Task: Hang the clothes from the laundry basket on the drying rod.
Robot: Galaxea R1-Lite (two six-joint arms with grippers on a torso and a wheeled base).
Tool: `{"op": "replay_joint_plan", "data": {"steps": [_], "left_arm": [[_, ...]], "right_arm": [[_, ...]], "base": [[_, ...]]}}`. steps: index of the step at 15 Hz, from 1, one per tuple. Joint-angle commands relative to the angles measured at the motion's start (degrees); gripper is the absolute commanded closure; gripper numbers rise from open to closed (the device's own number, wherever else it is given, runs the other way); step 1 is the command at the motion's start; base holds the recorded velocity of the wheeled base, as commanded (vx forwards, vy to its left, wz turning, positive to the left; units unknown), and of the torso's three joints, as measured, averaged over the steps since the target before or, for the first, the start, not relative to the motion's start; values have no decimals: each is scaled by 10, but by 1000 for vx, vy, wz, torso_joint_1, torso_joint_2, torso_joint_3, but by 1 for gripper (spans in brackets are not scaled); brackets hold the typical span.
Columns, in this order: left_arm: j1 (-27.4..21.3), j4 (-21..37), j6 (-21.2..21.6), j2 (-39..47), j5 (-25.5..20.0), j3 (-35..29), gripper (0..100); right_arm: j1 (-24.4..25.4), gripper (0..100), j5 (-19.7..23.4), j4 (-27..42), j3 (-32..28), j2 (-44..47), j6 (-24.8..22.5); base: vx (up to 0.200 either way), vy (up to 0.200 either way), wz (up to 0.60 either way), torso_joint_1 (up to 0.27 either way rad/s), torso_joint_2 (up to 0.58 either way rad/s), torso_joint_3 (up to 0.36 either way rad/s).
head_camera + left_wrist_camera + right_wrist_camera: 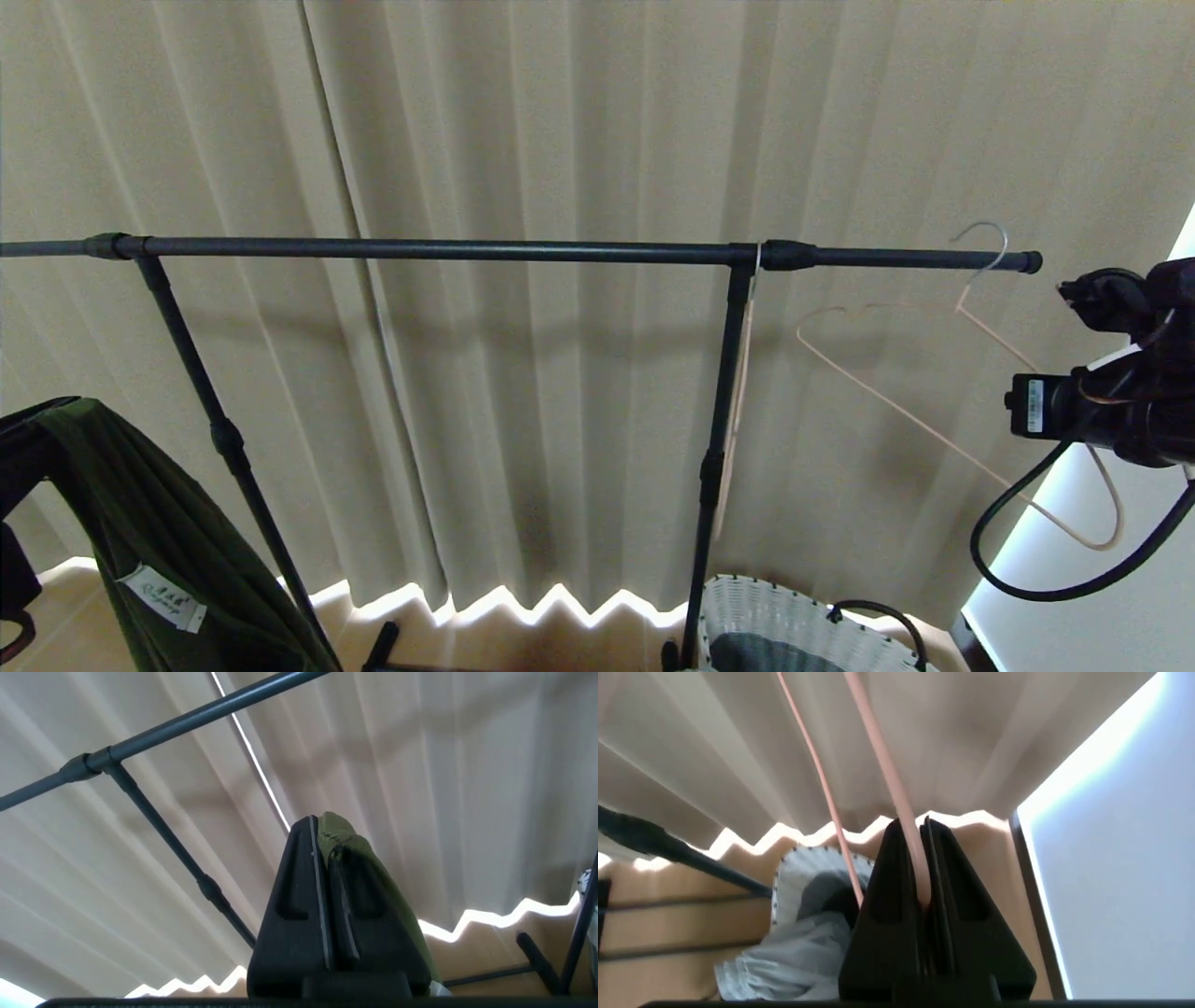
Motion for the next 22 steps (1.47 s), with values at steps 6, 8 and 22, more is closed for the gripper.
{"op": "replay_joint_plan", "data": {"steps": [6, 8, 22], "left_arm": [[2, 0, -1, 1, 1, 14, 100], [3, -1, -1, 0, 1, 20, 100], [22, -40, -4, -8, 1, 77, 100]], "right_arm": [[3, 100, 0, 1, 86, -143, -4], [3, 100, 0, 0, 106, -168, -4], [1, 100, 2, 0, 159, -250, -28]], "base": [[0, 0, 0, 0, 0, 0], [-100, 0, 0, 1, 4, 1], [-114, 0, 0, 0, 1, 2]]}}
